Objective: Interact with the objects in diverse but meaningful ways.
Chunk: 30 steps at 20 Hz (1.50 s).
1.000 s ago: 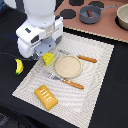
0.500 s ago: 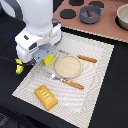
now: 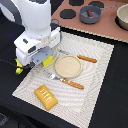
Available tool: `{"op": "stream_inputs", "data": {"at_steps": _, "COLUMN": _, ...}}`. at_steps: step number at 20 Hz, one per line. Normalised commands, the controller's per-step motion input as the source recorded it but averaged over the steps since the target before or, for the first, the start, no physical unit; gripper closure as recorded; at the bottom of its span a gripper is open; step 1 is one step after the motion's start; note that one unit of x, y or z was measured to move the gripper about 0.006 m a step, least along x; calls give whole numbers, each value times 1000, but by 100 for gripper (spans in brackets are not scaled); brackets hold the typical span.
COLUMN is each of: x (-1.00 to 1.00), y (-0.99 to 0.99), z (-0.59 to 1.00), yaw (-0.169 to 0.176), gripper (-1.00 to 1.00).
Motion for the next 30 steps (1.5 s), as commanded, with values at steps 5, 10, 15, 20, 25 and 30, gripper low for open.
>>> {"op": "stream_inputs", "data": {"at_steps": 5, "x": -125, "y": 0, "z": -65, "yaw": 0, "gripper": 100}}
{"op": "stream_inputs", "data": {"at_steps": 10, "x": -84, "y": 0, "z": -71, "yaw": 0, "gripper": 100}}
{"op": "stream_inputs", "data": {"at_steps": 15, "x": -36, "y": 58, "z": 262, "yaw": 0, "gripper": 100}}
{"op": "stream_inputs", "data": {"at_steps": 20, "x": -206, "y": 261, "z": 1000, "yaw": -10, "gripper": 100}}
{"op": "stream_inputs", "data": {"at_steps": 25, "x": -226, "y": 299, "z": 1000, "yaw": -13, "gripper": 100}}
{"op": "stream_inputs", "data": {"at_steps": 30, "x": 207, "y": 574, "z": 951, "yaw": -29, "gripper": 100}}
